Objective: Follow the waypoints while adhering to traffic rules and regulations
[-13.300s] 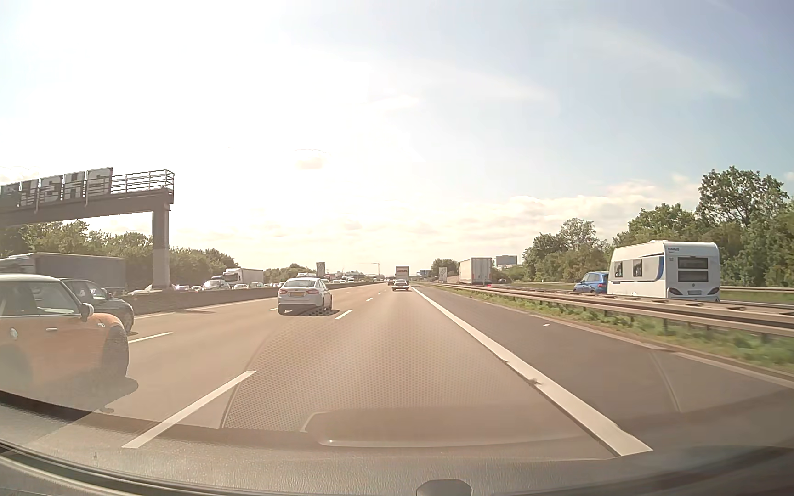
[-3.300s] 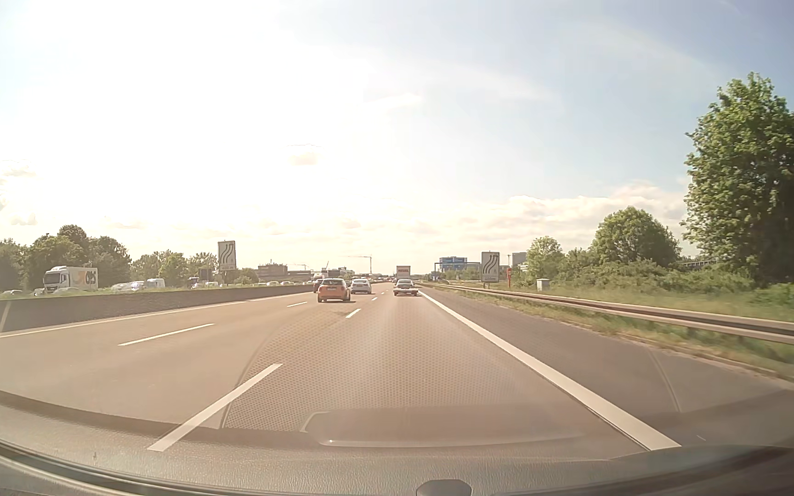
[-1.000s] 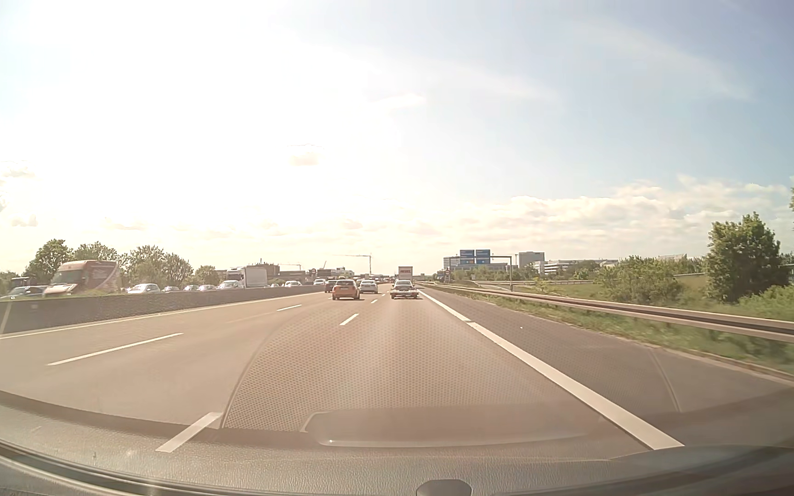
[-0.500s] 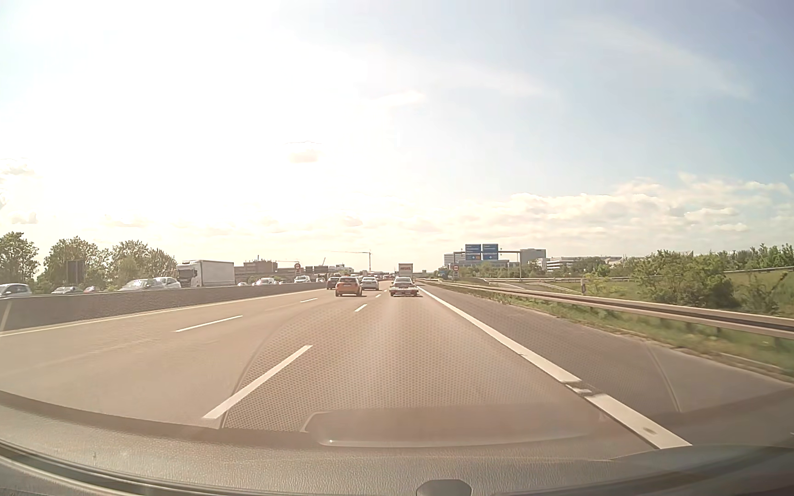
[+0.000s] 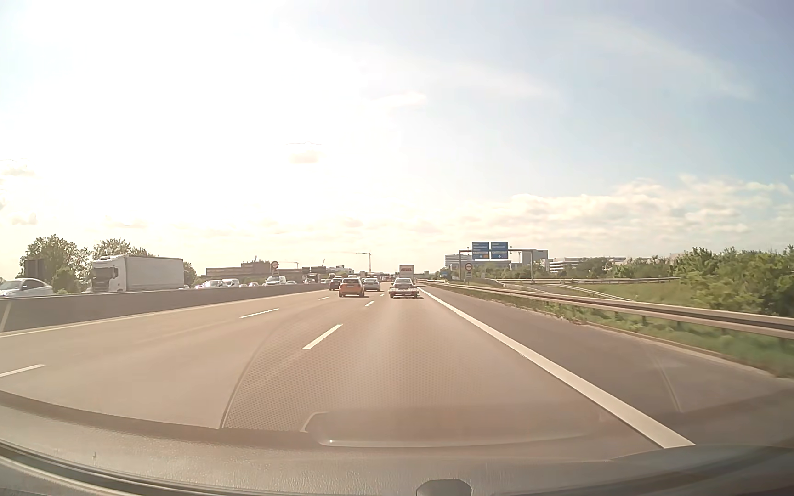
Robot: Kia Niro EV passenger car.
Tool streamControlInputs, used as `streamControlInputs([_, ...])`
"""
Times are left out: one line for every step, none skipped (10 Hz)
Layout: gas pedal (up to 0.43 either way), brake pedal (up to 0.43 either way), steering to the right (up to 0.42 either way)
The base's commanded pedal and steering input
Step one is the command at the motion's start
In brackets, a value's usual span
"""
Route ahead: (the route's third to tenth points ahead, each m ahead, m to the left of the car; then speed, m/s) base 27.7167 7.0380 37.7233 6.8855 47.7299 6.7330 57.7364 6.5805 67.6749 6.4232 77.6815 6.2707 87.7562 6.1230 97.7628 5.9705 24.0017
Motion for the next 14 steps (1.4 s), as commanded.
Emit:
streamControlInputs([0.0, 0.0, -0.003])
streamControlInputs([0.0, 0.0, -0.003])
streamControlInputs([0.0, 0.0, -0.001])
streamControlInputs([0.0, 0.0, 0.0])
streamControlInputs([0.0, 0.0, 0.0])
streamControlInputs([0.0, 0.0, 0.0])
streamControlInputs([0.0, 0.0, 0.0])
streamControlInputs([0.0, 0.0, 0.0])
streamControlInputs([0.0, 0.0, 0.0])
streamControlInputs([0.0, 0.0, 0.0])
streamControlInputs([0.0, 0.0, -0.001])
streamControlInputs([0.0, 0.0, -0.001])
streamControlInputs([0.0, 0.0, -0.001])
streamControlInputs([0.0, 0.0, -0.001])
